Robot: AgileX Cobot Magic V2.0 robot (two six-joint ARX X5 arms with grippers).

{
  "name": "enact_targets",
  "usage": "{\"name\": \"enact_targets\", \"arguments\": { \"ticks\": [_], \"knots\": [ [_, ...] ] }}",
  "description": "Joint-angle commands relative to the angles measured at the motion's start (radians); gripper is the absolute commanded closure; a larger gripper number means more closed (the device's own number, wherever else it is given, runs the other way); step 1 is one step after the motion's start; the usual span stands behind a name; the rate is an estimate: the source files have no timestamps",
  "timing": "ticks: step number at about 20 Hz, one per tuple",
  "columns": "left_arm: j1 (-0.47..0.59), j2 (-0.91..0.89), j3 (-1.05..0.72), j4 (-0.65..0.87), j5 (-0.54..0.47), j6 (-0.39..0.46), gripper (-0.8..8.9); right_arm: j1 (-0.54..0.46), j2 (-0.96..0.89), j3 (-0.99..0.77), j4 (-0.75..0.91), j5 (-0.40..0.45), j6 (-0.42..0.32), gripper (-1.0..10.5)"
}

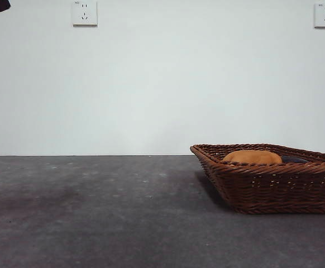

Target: Help me put the vegetables on the table into the basket

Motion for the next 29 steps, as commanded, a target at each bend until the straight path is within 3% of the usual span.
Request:
{"name": "enact_targets", "arguments": {
  "ticks": [1, 22, 29],
  "knots": [
    [0.003, 0.0, 0.0, 0.008, 0.001, 0.013, 8.21, 0.002, -0.008, 0.0, -0.024, -0.027, -0.07, 9.6],
    [0.003, 0.0, 0.0, 0.013, 0.001, 0.012, 8.17, 0.002, 0.064, 0.0, -0.024, 0.009, -0.077, 9.5],
    [0.003, -0.003, 0.0, 0.189, -0.002, 0.039, 8.17, 0.002, 0.109, 0.0, -0.012, 0.01, -0.077, 9.5]
  ]
}}
